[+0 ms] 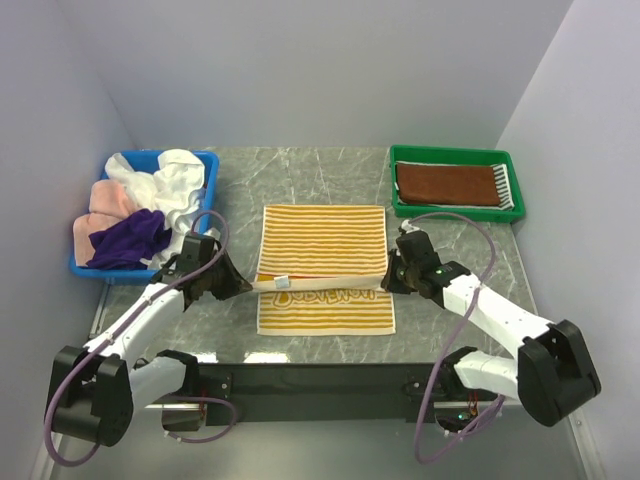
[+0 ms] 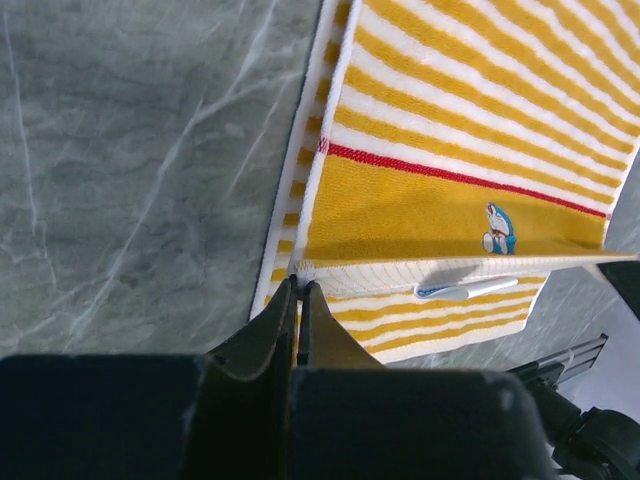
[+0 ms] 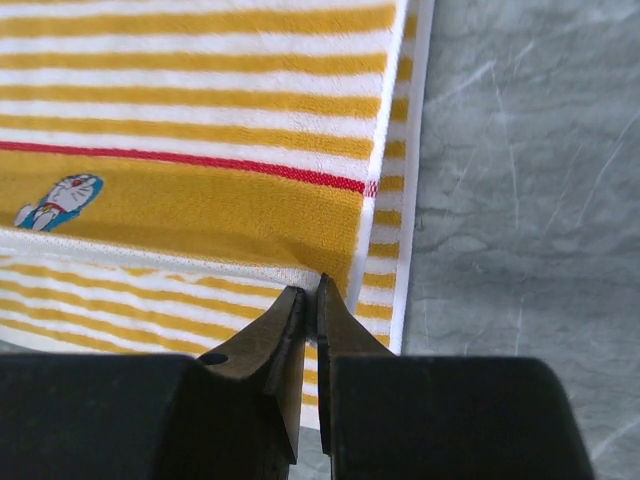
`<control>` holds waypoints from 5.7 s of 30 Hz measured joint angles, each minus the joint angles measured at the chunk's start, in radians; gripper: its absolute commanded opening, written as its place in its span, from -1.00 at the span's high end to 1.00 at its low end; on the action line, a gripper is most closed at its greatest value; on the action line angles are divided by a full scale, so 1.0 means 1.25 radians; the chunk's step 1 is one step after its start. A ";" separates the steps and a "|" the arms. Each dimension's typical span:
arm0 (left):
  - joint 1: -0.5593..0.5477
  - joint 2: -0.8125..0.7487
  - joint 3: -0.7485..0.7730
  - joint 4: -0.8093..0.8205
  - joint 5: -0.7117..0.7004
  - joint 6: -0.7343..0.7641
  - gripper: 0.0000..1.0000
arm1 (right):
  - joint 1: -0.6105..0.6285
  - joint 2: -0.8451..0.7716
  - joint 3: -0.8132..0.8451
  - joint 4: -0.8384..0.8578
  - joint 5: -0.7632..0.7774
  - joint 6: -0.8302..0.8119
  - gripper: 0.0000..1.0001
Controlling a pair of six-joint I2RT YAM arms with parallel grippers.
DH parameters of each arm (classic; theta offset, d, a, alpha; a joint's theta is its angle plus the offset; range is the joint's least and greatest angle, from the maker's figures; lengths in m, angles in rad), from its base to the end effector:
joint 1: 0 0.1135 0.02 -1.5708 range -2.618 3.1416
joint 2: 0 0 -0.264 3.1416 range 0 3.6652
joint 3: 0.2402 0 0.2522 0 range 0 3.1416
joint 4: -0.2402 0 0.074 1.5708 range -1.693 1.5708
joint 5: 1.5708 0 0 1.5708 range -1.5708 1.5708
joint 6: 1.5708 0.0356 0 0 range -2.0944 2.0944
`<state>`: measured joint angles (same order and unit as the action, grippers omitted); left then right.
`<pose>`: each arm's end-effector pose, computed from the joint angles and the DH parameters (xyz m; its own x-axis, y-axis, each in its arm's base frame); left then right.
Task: Fold and stack the towels
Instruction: Fold the towel
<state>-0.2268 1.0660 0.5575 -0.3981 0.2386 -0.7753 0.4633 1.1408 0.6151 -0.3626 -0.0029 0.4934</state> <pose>0.1954 -0.0537 0.1922 -0.8003 -0.5133 -0.3100 -0.2796 0.7767 -0.5644 0.1977 0.0989 0.1974 -0.8238 0.1179 -0.5544 -0.0662 0.9514 0.3007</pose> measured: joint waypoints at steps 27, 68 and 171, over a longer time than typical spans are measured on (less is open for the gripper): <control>-0.008 -0.141 0.090 -0.123 0.009 -0.028 0.99 | -0.013 -0.215 0.038 -0.116 -0.020 0.034 1.00; -0.058 -0.230 0.020 -0.203 -0.035 -0.149 -0.44 | 0.019 -0.351 -0.065 -0.175 -0.060 0.111 -0.02; -0.169 0.277 0.099 0.151 -0.206 -0.234 0.06 | -0.196 0.029 -0.104 0.296 -0.199 0.164 -0.25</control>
<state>-0.4377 1.4120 0.6807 -0.2092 -0.0189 -1.0683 0.2180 1.1770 0.4850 0.0078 -0.2520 0.6987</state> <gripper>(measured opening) 0.477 0.632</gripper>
